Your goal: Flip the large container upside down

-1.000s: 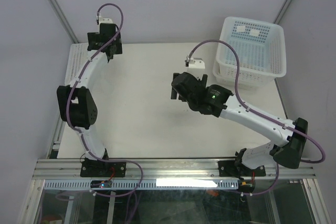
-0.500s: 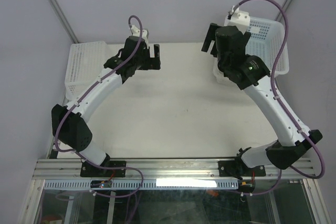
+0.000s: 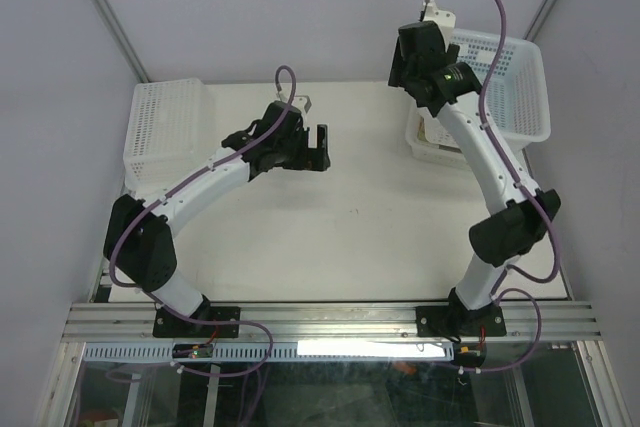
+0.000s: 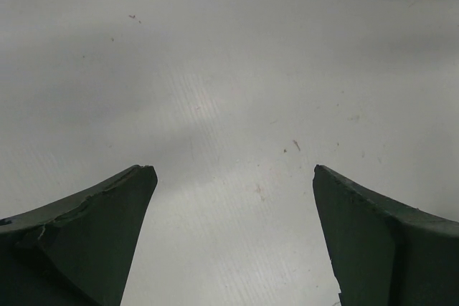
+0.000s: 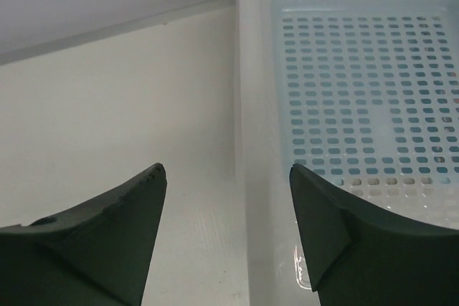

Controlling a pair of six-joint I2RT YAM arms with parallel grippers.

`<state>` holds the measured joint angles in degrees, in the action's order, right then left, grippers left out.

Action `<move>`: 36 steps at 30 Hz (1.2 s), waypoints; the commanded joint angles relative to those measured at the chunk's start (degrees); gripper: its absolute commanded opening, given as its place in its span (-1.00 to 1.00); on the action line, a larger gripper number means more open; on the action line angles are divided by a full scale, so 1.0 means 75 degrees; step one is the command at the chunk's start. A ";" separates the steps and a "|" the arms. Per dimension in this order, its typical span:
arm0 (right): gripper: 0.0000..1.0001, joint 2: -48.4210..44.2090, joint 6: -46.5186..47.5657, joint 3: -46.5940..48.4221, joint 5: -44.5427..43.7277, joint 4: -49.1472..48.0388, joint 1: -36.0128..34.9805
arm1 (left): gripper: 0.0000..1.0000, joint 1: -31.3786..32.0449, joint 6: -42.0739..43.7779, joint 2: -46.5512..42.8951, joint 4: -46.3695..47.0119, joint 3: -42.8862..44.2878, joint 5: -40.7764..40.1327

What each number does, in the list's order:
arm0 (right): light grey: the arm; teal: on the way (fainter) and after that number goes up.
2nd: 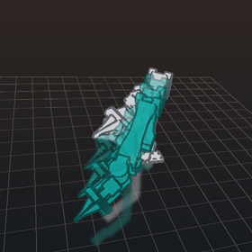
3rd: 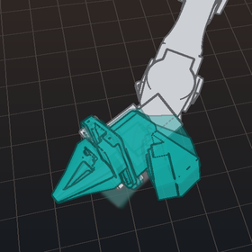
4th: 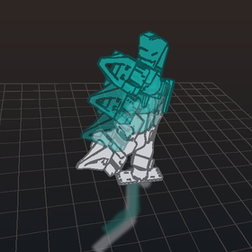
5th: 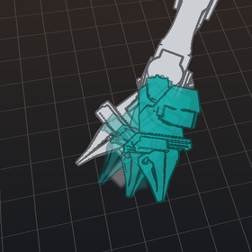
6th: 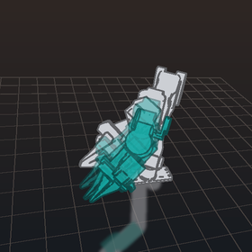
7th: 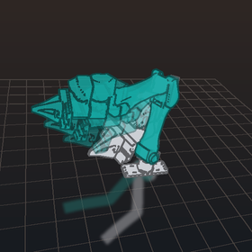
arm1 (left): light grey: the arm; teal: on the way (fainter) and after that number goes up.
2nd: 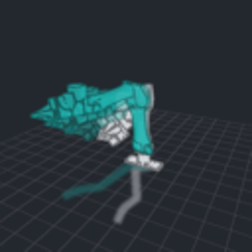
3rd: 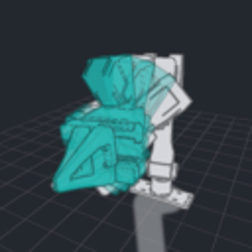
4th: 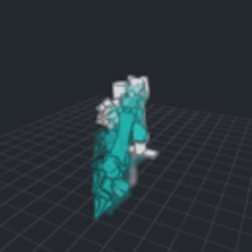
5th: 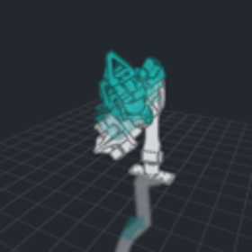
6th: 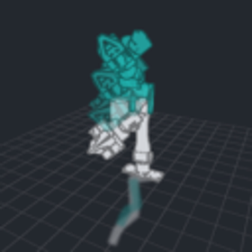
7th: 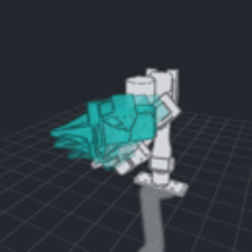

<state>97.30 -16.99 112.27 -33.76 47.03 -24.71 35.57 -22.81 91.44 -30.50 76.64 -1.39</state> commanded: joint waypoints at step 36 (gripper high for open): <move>-1.00 -0.2589 -0.4937 -0.3335 0.6498 -0.6193 -0.1176 | 0.98 -0.2616 -0.1762 -0.4052 -0.1423 0.0789 -0.2991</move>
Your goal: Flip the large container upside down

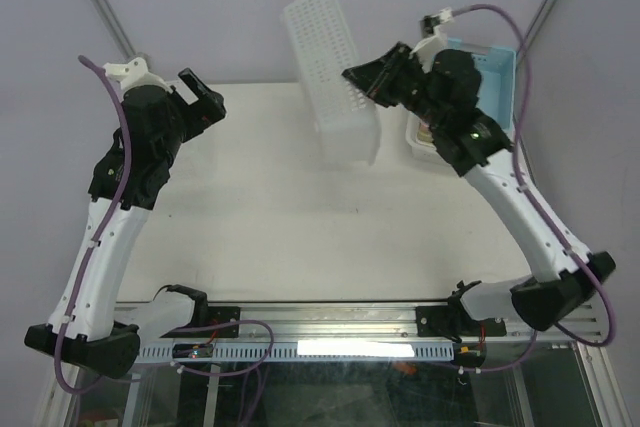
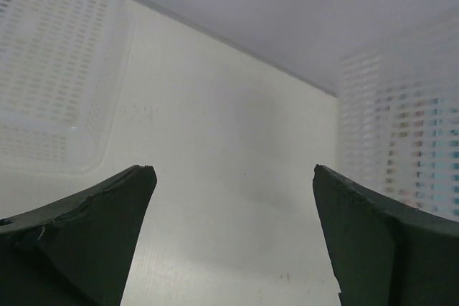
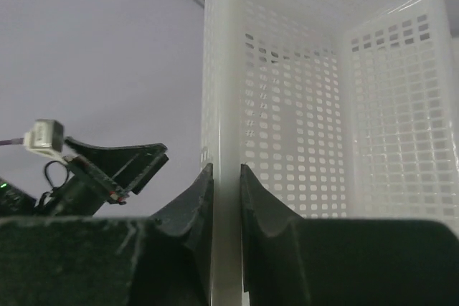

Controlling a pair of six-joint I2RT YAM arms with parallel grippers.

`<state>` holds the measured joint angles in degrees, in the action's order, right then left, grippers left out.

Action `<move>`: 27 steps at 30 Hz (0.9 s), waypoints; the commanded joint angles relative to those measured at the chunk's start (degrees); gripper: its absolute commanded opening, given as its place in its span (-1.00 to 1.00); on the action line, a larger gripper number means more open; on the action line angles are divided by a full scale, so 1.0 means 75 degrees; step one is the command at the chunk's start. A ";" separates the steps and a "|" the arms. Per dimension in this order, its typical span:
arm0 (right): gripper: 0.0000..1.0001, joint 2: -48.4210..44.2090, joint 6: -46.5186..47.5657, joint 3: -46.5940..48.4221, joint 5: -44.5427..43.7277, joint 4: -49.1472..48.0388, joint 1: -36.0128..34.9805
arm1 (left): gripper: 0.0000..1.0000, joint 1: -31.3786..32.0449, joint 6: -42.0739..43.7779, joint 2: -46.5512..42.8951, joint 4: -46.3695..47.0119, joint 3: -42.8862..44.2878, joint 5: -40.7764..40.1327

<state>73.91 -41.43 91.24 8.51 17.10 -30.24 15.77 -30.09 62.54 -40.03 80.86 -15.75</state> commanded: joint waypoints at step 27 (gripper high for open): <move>-0.43 0.1539 -0.6581 -0.6001 -0.1527 -0.6909 -0.0374 | 0.98 0.0021 -0.0692 -0.1091 0.1055 -0.0772 -0.0227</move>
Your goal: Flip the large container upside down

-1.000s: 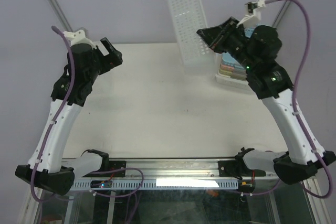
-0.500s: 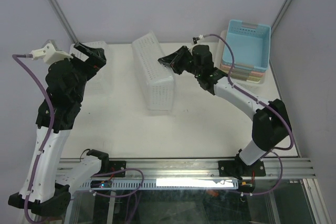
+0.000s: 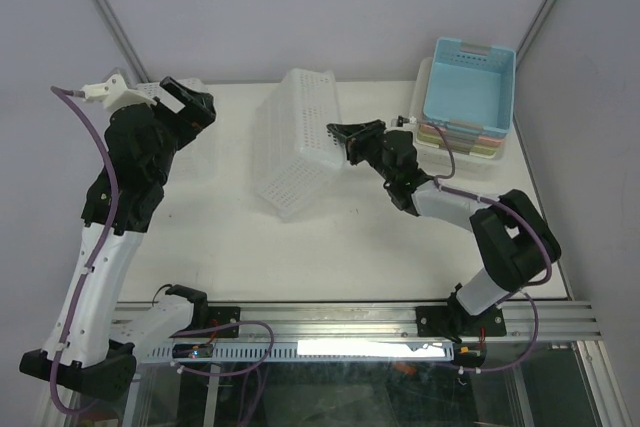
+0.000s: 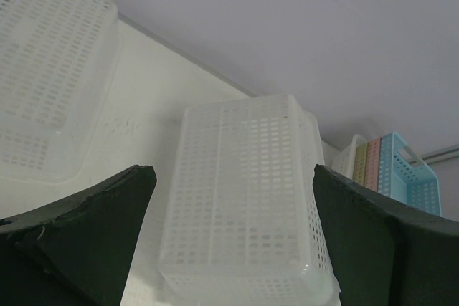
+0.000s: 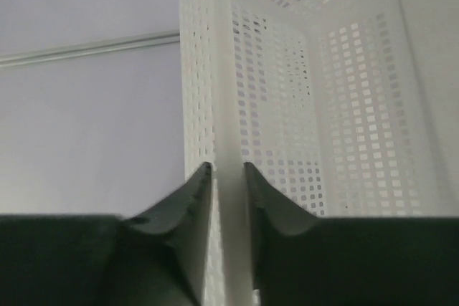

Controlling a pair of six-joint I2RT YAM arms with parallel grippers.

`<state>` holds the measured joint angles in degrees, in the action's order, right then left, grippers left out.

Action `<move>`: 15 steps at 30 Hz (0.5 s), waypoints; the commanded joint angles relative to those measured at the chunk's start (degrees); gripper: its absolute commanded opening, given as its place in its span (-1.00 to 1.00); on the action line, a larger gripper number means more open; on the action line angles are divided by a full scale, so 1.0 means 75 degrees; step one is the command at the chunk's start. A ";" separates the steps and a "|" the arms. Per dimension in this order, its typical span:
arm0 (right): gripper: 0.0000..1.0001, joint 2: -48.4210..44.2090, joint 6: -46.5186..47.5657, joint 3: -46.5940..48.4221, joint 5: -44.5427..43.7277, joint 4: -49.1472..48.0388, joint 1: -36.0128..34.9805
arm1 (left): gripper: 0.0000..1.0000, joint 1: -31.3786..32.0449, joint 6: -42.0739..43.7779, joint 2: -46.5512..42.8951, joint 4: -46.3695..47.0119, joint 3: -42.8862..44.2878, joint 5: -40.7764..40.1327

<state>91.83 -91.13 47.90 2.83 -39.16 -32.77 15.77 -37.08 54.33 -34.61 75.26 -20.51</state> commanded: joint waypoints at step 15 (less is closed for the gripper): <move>0.85 -0.1671 0.2743 0.0560 -0.1252 0.6861 -0.0172 | 0.98 0.0019 0.0514 0.0816 0.0466 -0.0211 0.1814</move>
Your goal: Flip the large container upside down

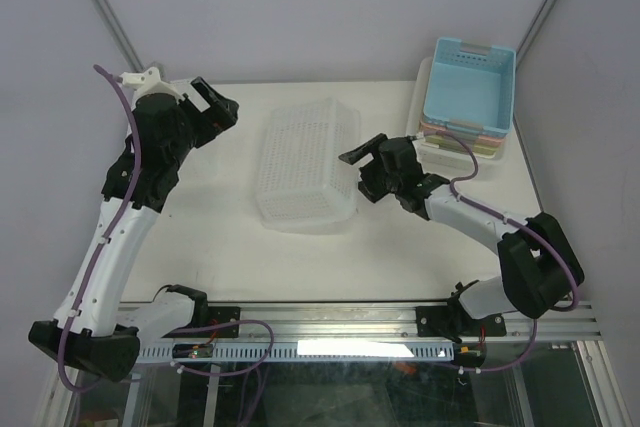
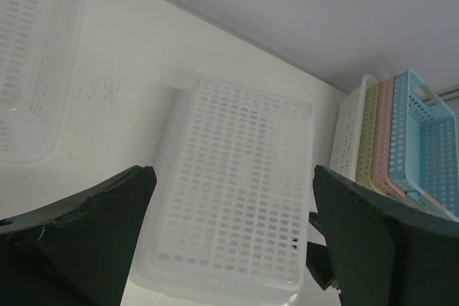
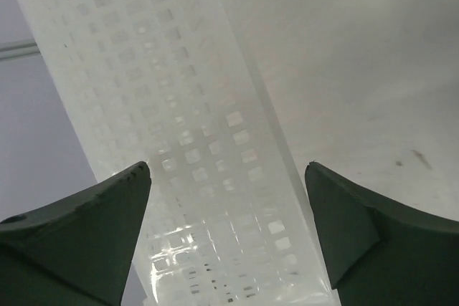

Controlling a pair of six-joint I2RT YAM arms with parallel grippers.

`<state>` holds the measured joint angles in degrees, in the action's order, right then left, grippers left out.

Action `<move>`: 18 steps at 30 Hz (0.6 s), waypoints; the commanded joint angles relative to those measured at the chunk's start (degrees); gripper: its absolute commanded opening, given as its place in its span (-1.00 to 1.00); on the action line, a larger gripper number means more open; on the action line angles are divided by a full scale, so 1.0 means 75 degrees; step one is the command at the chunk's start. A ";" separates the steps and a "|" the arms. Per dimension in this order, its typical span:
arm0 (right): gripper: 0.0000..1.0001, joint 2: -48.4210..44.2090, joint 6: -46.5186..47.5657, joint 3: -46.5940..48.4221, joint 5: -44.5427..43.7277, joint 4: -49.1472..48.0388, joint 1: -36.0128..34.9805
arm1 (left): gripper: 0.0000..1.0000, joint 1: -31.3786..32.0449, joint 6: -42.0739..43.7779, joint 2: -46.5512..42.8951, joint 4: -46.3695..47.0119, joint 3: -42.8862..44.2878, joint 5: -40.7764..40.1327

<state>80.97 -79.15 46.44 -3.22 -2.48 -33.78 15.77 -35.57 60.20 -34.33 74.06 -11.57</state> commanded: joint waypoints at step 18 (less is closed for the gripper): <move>0.80 -0.1862 0.4251 -0.0029 0.0470 0.2899 -0.0220 | 0.98 0.0381 0.1467 0.0692 0.0313 -0.0342 0.1894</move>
<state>70.19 -54.00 47.29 -3.51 21.67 -34.39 16.93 -27.46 64.49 -33.95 72.14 0.60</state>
